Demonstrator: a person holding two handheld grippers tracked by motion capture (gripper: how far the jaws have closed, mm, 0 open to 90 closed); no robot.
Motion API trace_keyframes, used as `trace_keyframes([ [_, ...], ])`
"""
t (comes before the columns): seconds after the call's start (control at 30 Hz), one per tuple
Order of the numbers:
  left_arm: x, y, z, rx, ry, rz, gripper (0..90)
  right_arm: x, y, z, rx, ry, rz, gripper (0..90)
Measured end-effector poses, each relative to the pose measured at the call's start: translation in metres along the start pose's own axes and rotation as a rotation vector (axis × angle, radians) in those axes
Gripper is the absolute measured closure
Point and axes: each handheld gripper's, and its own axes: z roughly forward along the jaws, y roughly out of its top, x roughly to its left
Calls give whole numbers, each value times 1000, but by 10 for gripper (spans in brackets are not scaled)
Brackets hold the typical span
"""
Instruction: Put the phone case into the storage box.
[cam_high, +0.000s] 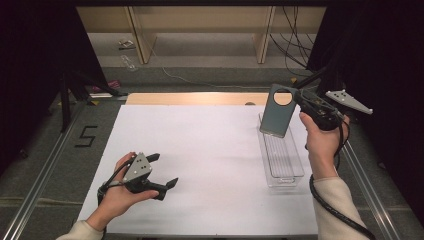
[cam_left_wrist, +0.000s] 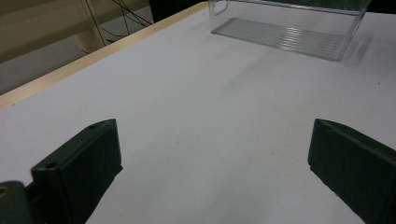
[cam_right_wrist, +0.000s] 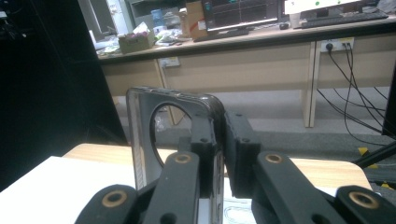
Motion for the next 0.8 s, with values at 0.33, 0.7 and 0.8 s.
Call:
trace_keyframes([
  [0.33, 0, 0, 0, -1, 0, 0, 23, -1, 0, 0, -4, -7, -8, 833],
  [0.7, 0, 0, 0, -1, 0, 0, 23, -2, 0, 0, -7, -13, -12, 832],
  [0.8, 0, 0, 0, -1, 0, 0, 24, -3, -1, 0, -5, -16, -12, 832],
])
